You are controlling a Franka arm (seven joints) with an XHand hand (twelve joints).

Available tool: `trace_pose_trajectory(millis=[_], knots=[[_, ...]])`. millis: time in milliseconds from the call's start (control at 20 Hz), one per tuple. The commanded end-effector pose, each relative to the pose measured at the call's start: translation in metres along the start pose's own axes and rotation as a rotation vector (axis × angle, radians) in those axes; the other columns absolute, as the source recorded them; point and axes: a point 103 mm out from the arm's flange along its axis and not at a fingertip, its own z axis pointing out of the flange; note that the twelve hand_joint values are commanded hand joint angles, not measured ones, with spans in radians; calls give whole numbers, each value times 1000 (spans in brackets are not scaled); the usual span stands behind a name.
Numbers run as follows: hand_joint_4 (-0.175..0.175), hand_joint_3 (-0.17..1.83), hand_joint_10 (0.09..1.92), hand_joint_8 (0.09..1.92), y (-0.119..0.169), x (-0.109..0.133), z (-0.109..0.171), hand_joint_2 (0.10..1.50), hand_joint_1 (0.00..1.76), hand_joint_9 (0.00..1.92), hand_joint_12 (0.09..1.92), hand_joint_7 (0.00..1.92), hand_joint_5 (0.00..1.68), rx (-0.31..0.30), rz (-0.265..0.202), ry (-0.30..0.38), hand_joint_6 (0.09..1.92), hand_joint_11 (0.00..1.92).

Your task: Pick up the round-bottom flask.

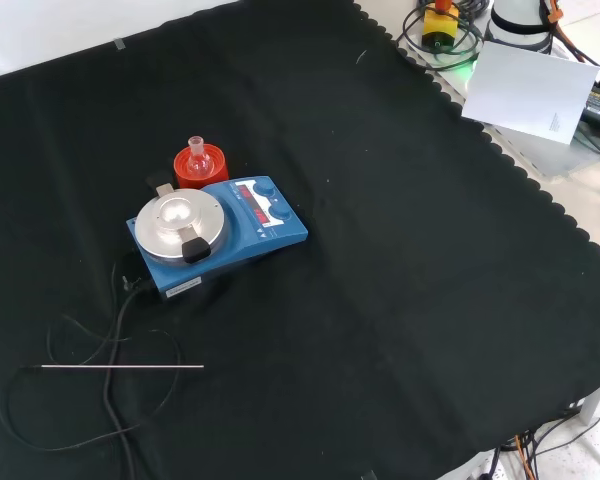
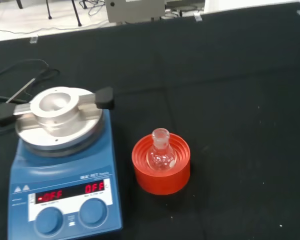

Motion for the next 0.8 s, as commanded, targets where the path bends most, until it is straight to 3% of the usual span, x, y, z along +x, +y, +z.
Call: trace_pose_trajectory(millis=[50,550,800], knots=[[-44,256,690,573,81,-48,62,1197,294,240,1246,168,342,-29,31,73,87,0],[-61,251,723,654,110,-45,141,1126,419,353,1356,256,426,13,3,132,87,6],[-68,257,722,689,116,-39,174,1050,546,398,1356,314,520,31,-2,202,87,49]])
